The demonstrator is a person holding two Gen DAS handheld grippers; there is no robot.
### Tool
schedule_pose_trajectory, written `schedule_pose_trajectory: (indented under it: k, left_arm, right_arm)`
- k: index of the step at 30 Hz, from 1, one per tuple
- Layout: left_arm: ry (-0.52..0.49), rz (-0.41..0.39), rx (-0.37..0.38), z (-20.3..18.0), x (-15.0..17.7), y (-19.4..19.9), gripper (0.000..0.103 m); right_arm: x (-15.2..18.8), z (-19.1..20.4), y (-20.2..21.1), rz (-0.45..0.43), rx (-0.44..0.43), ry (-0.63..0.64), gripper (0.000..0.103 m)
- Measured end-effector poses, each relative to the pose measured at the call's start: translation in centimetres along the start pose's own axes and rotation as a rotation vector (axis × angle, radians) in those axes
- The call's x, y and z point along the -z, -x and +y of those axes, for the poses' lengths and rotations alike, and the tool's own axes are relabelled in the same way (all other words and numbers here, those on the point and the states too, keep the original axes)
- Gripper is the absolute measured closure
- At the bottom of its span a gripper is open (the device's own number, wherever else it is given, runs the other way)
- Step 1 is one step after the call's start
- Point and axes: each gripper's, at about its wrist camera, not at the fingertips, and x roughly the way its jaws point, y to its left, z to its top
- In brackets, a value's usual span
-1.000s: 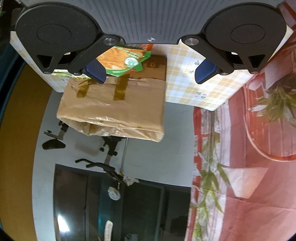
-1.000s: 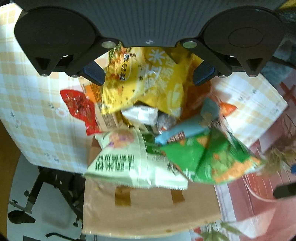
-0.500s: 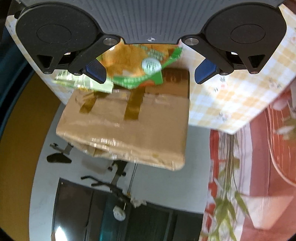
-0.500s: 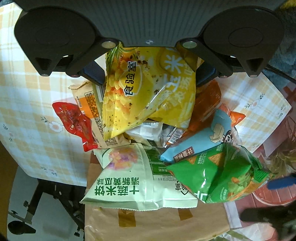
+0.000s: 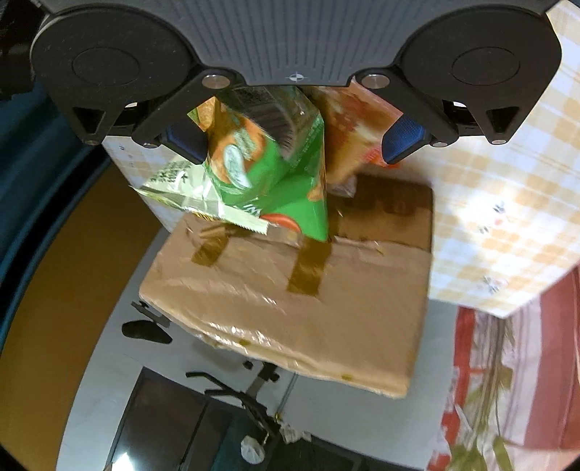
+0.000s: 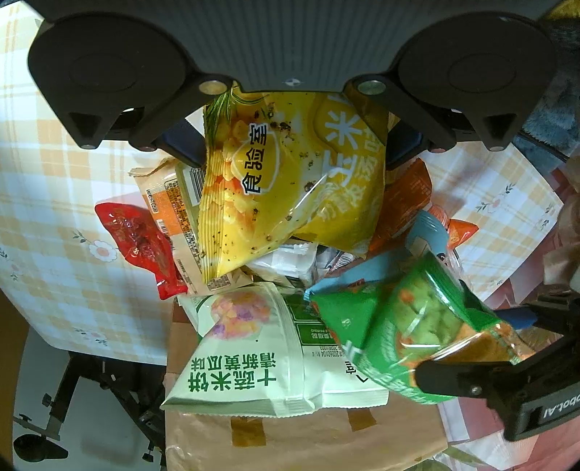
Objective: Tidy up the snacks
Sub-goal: 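Grasp the green snack bag with the left gripper while the right gripper grasps the yellow corn snack bag, then lift both bags over the cardboard box and open both grippers to drop them in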
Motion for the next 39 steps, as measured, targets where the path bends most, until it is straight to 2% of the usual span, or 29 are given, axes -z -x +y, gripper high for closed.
schedule_pose_trajectory:
  k: [7, 8, 9, 10, 12, 14, 20, 24, 26, 39]
  left_arm:
    - [-0.026, 0.016, 0.026, -0.8, 0.6, -0.4, 0.001]
    - [-0.039, 0.009, 0.038, -0.9, 0.7, -0.3, 0.011]
    - [-0.057, -0.004, 0.068, -1.0, 0.8, 0.0, 0.029]
    - [-0.073, -0.010, 0.102, -1.1, 0.9, 0.2, 0.037]
    - [-0.095, -0.027, 0.096, -1.5, 0.9, 0.7, 0.038]
    - [-0.094, -0.046, 0.095, -1.4, 1.0, 1.2, 0.039]
    - [-0.035, -0.125, 0.077, -0.6, 0.9, 3.7, 0.040]
    - [-0.064, -0.196, -0.008, -0.9, 0.4, 5.2, 0.040]
    - [-0.053, -0.219, -0.026, -0.6, 0.2, 5.9, 0.040]
    - [-0.045, -0.259, -0.091, 0.1, 0.6, 7.8, 0.040]
  right_arm:
    - [0.0, 0.1, 0.1, -0.004, -0.002, -0.005, 0.001]
    - [0.0, 0.1, 0.1, -0.004, -0.003, -0.007, 0.002]
    - [0.0, 0.1, 0.1, -0.005, -0.003, -0.007, 0.002]
    - [0.0, 0.1, 0.1, -0.006, -0.003, -0.008, 0.003]
    - [0.0, 0.1, 0.2, -0.006, -0.012, -0.009, 0.006]
    - [0.0, 0.2, 0.3, -0.011, -0.018, -0.010, 0.013]
    - [-0.1, 0.2, 0.6, -0.016, -0.032, -0.013, 0.016]
    - [-0.2, 0.2, 0.9, -0.020, -0.029, -0.008, 0.019]
    - [-0.2, 0.3, 1.1, -0.022, -0.019, -0.005, 0.020]
    - [-0.6, 0.3, 3.9, -0.095, -0.002, -0.019, 0.021]
